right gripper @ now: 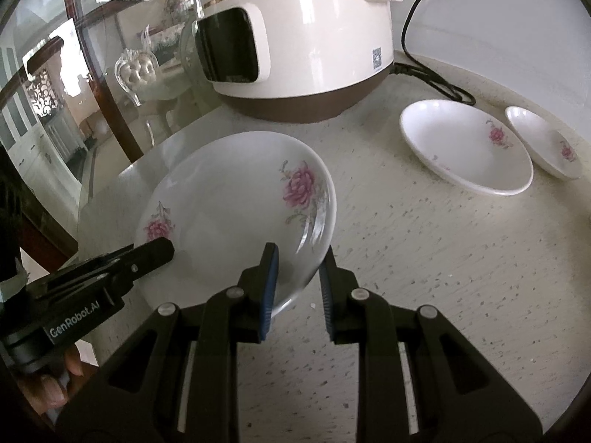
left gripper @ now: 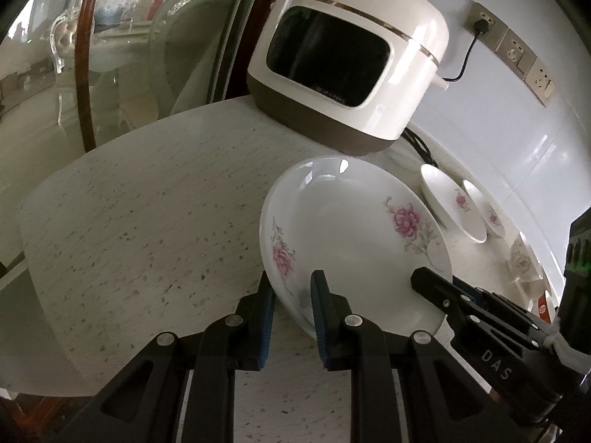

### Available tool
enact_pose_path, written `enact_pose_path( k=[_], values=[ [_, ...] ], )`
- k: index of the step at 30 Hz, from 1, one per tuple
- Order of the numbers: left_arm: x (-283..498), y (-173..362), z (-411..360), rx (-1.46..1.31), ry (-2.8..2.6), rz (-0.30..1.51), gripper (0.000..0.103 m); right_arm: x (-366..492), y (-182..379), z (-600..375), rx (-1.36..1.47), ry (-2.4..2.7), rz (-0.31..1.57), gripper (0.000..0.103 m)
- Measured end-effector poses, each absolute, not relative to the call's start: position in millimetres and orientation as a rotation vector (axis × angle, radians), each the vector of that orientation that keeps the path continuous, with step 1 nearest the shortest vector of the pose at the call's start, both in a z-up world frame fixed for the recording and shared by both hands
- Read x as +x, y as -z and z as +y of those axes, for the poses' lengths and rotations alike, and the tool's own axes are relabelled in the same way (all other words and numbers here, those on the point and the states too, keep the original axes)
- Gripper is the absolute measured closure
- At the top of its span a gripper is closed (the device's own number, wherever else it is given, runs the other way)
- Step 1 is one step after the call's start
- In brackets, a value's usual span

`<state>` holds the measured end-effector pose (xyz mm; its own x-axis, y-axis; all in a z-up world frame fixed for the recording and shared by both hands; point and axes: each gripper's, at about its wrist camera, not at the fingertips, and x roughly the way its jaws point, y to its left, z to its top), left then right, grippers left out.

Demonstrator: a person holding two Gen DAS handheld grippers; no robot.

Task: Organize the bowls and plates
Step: 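Lift the large plate with both grippers and carry it toward the rice cooker, then lower the plate onto the counter beside the rice cooker and open both grippers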

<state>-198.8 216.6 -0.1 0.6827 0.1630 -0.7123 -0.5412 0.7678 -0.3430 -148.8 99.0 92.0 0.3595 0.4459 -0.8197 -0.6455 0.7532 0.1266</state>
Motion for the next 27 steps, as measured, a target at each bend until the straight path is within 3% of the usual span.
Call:
enact_pose_path(
  k=[15,27],
  values=[
    [-202.8,-3.8,212.2,-0.525,-0.457,0.729,0.082,-149.5,-87.1,103.6,-0.247,-0.736,1.003,0.077],
    [-200.9,-7.5,210.8,-0.521,-0.467,0.729,0.072,-150.3,-86.8,103.6,-0.251,-0.724,0.997,0.071]
  ],
)
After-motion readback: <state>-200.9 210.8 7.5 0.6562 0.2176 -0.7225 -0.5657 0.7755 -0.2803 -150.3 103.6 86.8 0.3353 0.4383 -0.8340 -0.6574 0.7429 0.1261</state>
